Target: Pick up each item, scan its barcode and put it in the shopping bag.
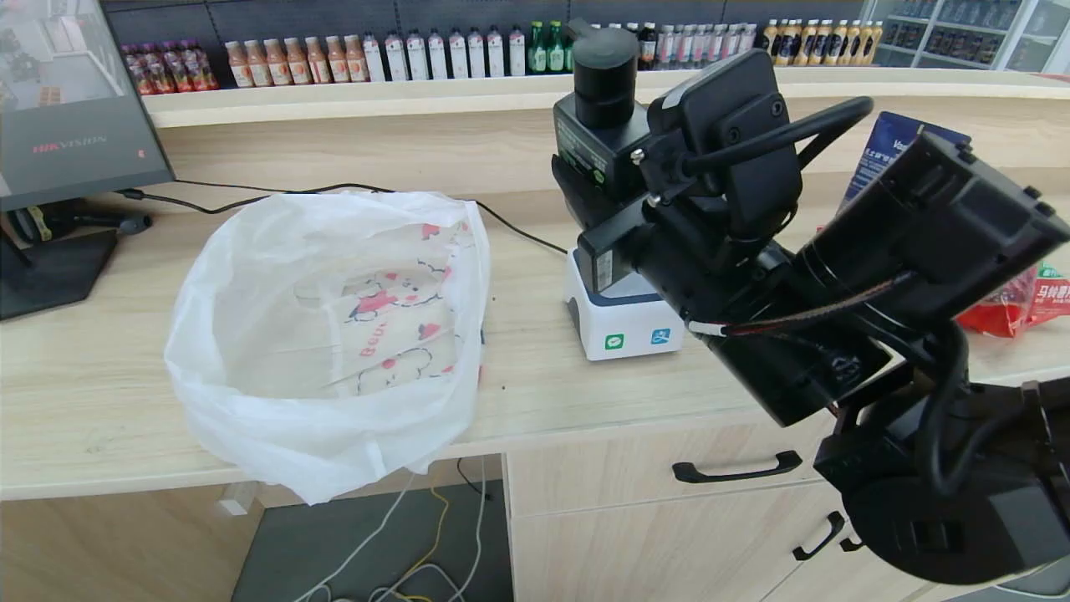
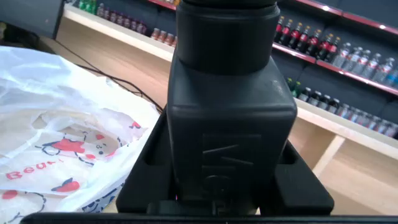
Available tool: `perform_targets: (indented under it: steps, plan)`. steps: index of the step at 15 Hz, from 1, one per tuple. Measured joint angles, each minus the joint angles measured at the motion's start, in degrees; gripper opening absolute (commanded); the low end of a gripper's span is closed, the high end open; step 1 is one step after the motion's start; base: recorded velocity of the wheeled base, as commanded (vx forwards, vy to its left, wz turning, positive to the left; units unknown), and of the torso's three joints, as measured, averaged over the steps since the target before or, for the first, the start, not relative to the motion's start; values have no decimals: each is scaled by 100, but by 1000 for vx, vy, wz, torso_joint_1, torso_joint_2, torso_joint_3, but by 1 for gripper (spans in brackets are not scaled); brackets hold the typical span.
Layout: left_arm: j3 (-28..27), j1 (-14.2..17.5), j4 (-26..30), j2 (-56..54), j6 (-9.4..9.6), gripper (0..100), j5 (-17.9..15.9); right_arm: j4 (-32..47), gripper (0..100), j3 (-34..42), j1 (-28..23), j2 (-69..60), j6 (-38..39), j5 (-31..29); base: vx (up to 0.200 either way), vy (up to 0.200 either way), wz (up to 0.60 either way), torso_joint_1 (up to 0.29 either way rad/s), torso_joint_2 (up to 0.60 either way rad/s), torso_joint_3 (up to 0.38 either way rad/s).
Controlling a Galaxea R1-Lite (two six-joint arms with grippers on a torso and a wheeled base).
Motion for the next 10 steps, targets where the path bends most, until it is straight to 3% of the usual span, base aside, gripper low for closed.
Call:
perform_targets:
  steps: [5, 10]
  plan:
    - [0, 0, 0, 0, 0, 100, 0, 162, 0, -238, -1268, 17, -767, 2041, 0, 0, 0, 0, 0, 0]
    - [0, 0, 0, 0, 0, 100, 0, 171, 0, -179, -1855, 267, -1431, 3379, 0, 0, 0, 0, 0, 0]
